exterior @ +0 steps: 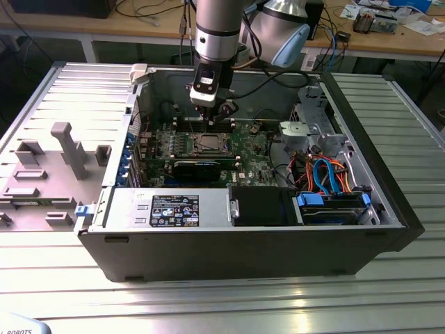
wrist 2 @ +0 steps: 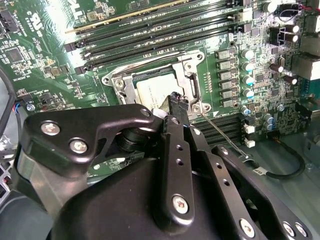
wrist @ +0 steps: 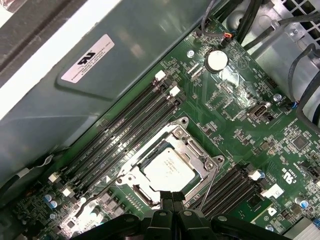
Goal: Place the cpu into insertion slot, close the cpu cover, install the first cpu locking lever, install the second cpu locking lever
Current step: 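Install the first cpu locking lever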
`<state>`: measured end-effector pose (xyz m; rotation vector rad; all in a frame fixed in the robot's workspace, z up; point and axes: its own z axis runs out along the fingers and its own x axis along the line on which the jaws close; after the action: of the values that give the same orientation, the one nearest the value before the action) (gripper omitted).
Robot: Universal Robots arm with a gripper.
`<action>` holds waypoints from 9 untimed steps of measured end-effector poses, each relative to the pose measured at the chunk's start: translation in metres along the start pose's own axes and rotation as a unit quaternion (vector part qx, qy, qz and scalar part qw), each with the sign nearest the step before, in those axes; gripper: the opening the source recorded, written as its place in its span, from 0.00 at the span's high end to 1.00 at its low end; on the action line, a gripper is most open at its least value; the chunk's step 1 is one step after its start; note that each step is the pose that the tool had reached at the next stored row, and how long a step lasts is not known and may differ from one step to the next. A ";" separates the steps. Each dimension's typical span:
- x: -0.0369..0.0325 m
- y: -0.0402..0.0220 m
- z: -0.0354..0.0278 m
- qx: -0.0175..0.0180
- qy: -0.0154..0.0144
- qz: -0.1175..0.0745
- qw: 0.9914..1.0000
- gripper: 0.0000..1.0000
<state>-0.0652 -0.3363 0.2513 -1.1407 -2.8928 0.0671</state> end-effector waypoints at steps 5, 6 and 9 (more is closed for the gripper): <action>0.0000 0.0000 0.0000 0.000 0.000 -0.003 1.000 0.89; 0.0000 0.0000 0.0000 0.000 0.000 -0.004 1.000 0.89; 0.0000 0.0000 0.0000 0.000 0.000 -0.007 1.000 0.89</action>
<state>-0.0652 -0.3363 0.2513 -1.1218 -2.9005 0.0673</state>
